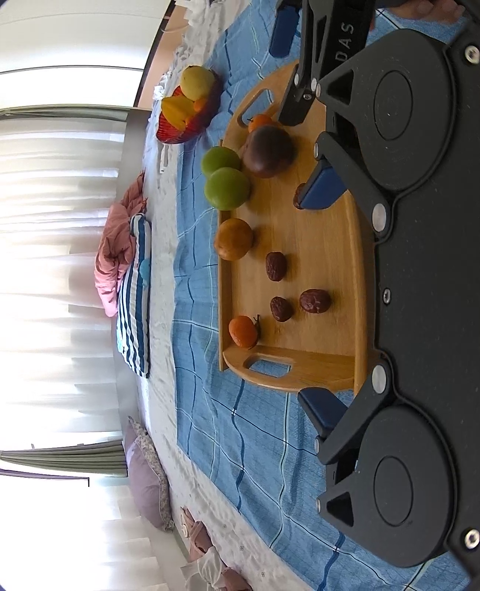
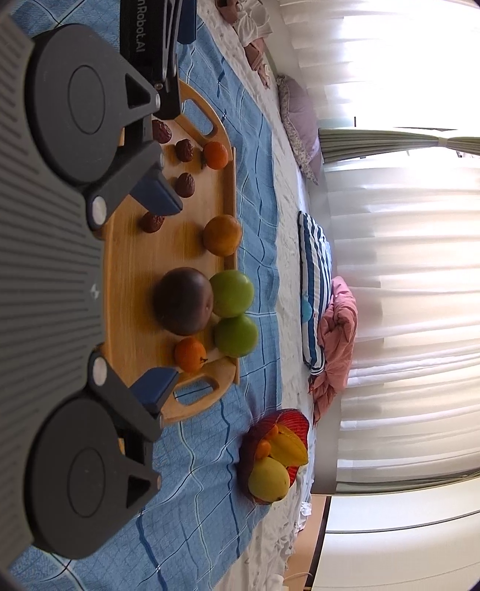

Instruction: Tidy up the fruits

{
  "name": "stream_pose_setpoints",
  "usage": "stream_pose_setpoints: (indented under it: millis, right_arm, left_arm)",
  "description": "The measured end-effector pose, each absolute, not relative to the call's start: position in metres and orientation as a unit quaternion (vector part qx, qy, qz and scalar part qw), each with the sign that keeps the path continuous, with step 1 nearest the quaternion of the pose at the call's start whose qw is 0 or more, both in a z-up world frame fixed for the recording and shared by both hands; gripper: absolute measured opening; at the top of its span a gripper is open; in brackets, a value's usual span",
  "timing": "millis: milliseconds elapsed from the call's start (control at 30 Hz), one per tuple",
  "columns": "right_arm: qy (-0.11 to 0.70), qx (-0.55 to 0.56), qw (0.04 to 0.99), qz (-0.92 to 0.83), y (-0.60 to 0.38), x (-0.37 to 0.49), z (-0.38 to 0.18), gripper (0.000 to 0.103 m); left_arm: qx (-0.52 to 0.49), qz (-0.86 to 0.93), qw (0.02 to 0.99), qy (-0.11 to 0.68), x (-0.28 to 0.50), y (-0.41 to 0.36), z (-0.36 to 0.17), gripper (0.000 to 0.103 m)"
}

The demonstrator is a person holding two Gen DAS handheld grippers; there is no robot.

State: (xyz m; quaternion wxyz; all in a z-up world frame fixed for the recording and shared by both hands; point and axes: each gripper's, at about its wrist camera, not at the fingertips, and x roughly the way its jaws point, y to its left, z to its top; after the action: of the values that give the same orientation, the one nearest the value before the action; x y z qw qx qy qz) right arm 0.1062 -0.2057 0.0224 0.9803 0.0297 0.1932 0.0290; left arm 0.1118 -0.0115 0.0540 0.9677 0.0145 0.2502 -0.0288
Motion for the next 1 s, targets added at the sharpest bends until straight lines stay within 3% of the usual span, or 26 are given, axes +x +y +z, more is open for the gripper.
stream_pose_setpoints:
  millis: [100, 1000]
  right_arm:
    - [0.195, 0.030, 0.980, 0.028, -0.209, 0.103, 0.021, 0.103]
    - [0.241, 0.021, 0.970, 0.002, -0.226, 0.087, -0.009, 0.103]
  left_arm:
    - [0.018, -0.027, 0.967, 0.254, 0.109, -0.011, 0.051, 0.103]
    - [0.018, -0.029, 0.951, 0.307, 0.098, -0.018, 0.015, 0.103]
